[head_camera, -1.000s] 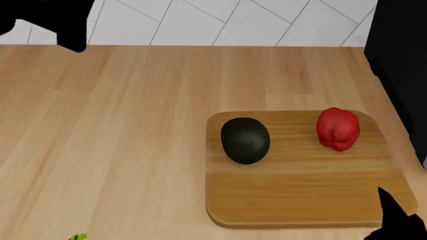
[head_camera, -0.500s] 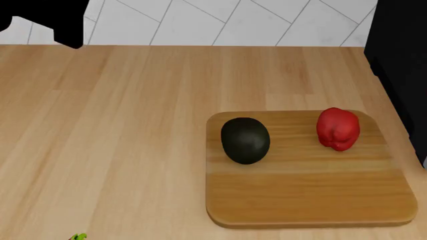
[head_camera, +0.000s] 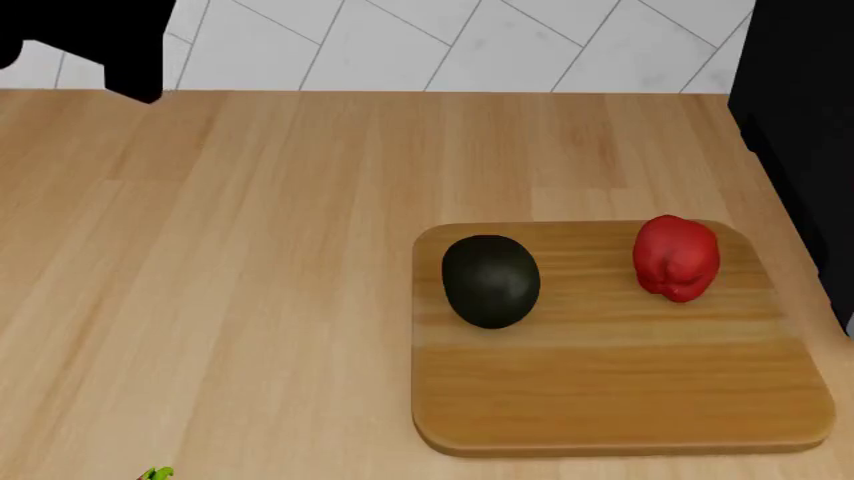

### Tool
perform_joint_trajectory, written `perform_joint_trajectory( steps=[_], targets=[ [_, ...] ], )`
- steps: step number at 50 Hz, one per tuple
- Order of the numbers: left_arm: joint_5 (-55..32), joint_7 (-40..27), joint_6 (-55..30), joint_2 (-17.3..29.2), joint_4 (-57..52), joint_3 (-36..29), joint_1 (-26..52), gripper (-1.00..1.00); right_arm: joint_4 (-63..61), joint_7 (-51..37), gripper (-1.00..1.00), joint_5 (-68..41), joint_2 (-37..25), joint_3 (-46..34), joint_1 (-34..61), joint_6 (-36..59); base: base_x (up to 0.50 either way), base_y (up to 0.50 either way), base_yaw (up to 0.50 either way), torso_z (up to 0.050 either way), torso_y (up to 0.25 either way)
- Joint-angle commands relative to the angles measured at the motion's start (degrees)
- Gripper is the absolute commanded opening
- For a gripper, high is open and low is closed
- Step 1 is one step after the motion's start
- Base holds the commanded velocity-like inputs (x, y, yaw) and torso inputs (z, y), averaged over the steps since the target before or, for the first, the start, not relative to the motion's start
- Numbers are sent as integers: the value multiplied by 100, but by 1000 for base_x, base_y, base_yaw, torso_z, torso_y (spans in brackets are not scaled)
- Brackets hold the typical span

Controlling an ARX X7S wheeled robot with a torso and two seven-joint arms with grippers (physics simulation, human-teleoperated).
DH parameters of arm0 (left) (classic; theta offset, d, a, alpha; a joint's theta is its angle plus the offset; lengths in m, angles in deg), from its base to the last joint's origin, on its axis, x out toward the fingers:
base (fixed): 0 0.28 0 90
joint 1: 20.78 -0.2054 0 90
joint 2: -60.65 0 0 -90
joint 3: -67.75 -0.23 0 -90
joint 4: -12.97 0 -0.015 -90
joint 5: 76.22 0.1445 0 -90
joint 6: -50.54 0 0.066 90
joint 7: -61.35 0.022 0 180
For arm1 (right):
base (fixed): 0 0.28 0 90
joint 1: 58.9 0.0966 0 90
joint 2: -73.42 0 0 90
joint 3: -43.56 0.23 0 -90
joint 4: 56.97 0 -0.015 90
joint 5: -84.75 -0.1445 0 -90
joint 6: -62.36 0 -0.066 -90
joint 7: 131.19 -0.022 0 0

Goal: Place the avocado, onion, tomato and bell pepper on the cutting board.

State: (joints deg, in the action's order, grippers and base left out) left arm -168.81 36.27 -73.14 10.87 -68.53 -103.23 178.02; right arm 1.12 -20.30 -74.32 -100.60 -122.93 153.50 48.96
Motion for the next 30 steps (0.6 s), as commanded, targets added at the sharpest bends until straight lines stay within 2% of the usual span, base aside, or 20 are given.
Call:
perform_joint_trajectory(
  steps=[1, 20, 29, 30],
  targets=[
    [102, 176, 43, -112, -23, 145, -65, 100, -356, 1183, 100, 1160, -162, 158, -605, -279, 0, 0, 0, 0, 0],
    [115, 149, 17, -86, -43, 176, -69, 100, -670, 2451, 100, 2588, -435, -127, -1285, -1030, 0, 0, 0, 0, 0],
    [143, 153, 0, -92, -20, 177, -70, 100, -824, 2970, 100, 3287, -535, -466, -1717, -1531, 0, 0, 0, 0, 0],
    [157, 159, -14, -70, -13, 176, -49, 100, -842, 3193, 100, 3683, -592, -734, -1995, -1892, 0, 0, 0, 0, 0]
  ],
)
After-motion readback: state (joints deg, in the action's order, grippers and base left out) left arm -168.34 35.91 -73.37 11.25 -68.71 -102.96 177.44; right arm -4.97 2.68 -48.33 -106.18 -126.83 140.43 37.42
